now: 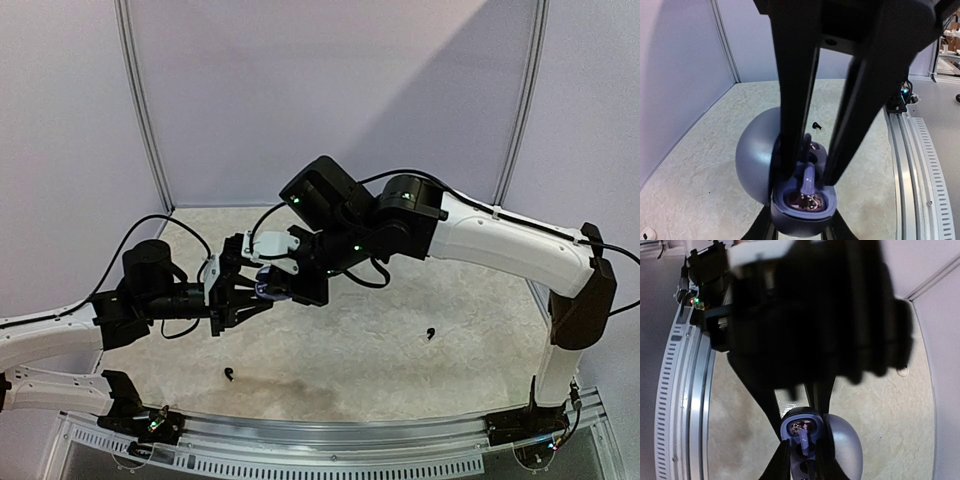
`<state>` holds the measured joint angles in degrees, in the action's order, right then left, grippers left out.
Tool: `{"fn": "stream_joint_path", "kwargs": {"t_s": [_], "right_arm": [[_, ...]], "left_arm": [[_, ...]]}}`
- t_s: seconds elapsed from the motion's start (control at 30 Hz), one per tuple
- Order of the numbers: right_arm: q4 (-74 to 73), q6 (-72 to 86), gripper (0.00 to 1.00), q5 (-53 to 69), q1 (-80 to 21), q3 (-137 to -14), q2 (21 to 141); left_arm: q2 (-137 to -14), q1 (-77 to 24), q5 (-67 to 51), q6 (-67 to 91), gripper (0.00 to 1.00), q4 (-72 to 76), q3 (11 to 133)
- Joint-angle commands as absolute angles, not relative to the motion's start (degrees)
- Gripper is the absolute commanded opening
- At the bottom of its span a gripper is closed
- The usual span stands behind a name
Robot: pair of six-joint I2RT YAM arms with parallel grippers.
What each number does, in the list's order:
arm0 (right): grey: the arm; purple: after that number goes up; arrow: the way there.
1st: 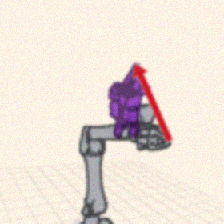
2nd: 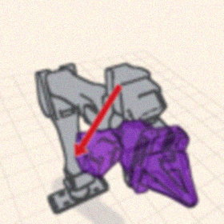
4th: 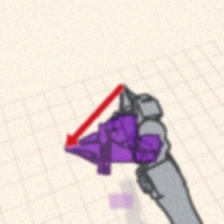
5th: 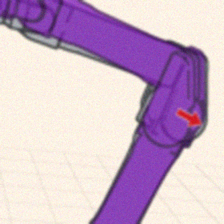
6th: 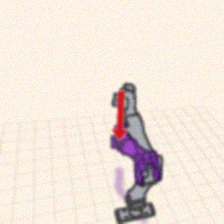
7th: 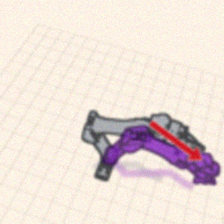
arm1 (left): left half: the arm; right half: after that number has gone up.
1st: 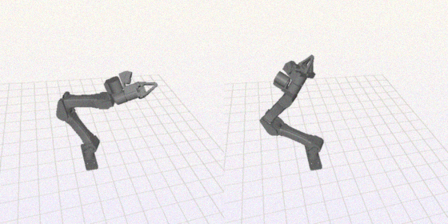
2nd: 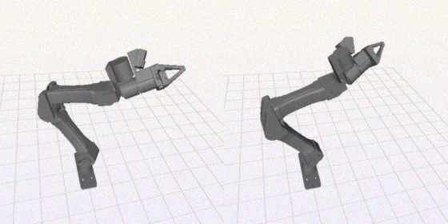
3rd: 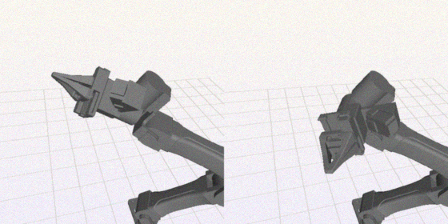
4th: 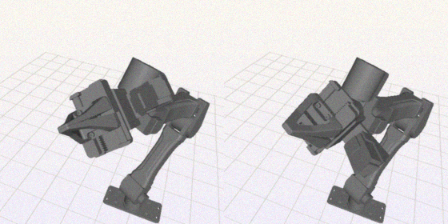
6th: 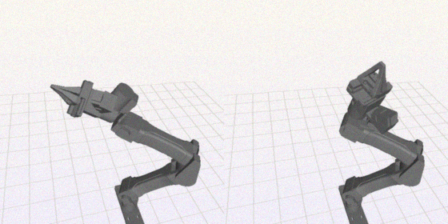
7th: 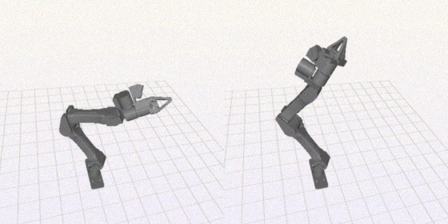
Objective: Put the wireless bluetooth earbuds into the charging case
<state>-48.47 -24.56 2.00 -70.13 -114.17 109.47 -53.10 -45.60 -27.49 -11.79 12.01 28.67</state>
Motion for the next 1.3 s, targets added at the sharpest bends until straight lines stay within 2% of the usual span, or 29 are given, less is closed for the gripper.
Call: {"fn": "stream_joint_path", "kwargs": {"t_s": [0.0, 0.33, 0.47, 0.6, 0.73, 0.87, 1.03, 1.27], "right_arm": [[-50.96, -23.31, 0.22, 0.28, -70.38, -115.27, 110.79], [-46.32, -19.96, 0.31, -1.34, -70.37, -115.10, 105.02], [-39.65, -17.79, 0.35, 3.48, -70.33, -112.53, 100.77], [-28.21, -14.26, 0.37, 4.37, -70.19, -104.81, 96.33], [-19.49, -7.92, 0.40, -10.74, -70.14, -100.37, 97.44], [-21.95, 0.68, 0.39, -25.11, -70.18, -102.92, 103.79], [-27.94, 10.37, 0.38, -30.73, -72.45, -102.33, 108.45], [-28.47, 12.56, 0.39, -38.02, -73.41, -96.19, 102.14]], "left_arm": [[-52.12, -46.41, -27.84, -11.96, 0.00, 13.82, 29.55], [-52.03, -46.41, -24.93, -7.55, 0.00, 13.08, 27.79], [-51.95, -46.41, -22.84, -9.28, 0.00, 12.21, 27.11], [-51.80, -46.41, -21.73, -17.99, 0.00, 11.87, 27.00], [-51.94, -46.41, -20.92, -27.05, 0.00, 12.35, 27.64], [-51.91, -46.49, -19.87, -28.63, 0.00, 13.09, 28.18], [-51.77, -46.36, -16.99, -24.28, 0.00, 12.87, 29.28], [-52.99, -46.32, -17.66, -20.67, 0.00, 13.48, 29.03]]}}
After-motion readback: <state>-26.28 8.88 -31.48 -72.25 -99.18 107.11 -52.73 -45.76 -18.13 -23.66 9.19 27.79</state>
